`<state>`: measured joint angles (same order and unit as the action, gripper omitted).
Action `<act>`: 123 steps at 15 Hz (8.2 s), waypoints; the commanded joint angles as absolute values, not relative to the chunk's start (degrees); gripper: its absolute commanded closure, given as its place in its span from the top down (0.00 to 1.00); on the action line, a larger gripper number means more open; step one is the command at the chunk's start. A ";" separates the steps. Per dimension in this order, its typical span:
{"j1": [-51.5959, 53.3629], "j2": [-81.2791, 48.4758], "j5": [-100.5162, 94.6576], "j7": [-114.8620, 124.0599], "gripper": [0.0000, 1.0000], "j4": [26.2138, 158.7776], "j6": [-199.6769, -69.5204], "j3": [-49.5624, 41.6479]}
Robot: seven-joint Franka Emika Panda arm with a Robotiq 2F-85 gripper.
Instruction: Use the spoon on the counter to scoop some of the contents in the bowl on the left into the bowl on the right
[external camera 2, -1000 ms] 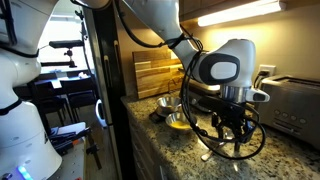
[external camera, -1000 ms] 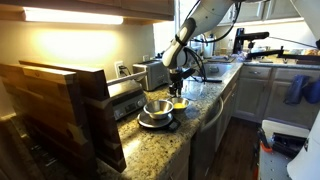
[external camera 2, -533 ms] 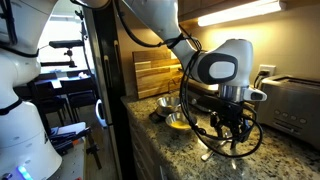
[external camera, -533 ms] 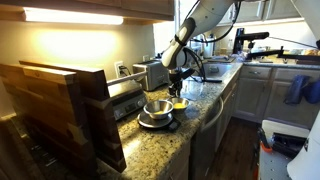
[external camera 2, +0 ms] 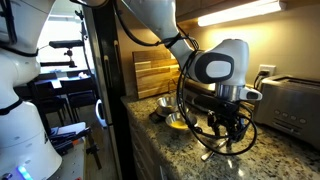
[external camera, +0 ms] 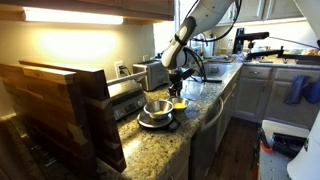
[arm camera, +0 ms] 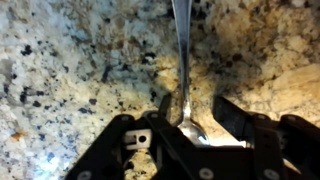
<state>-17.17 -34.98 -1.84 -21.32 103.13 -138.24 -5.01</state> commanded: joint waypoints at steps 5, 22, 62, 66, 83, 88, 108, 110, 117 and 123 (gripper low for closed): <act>-15.95 -31.35 -3.30 -18.41 0.48 108.65 -140.11 -6.43; -16.16 -30.65 -2.97 -17.08 0.06 109.10 -141.35 -6.73; -20.39 -30.26 6.35 -27.43 1.00 106.61 -138.95 -3.84; -20.58 -31.79 6.26 -27.25 0.98 105.20 -138.60 -3.69; -20.37 -33.51 5.39 -26.64 0.40 104.65 -136.81 -3.73; -20.27 -33.45 5.36 -26.63 0.11 104.54 -136.64 -3.57; -19.77 -23.47 5.12 -29.85 0.07 110.64 -136.85 -2.74; -19.69 -21.88 5.20 -30.78 0.07 111.77 -137.11 -2.68; -19.22 -23.26 5.69 -31.21 0.07 109.99 -137.96 -3.06; -19.22 -23.24 5.70 -31.26 0.07 110.20 -137.97 -3.04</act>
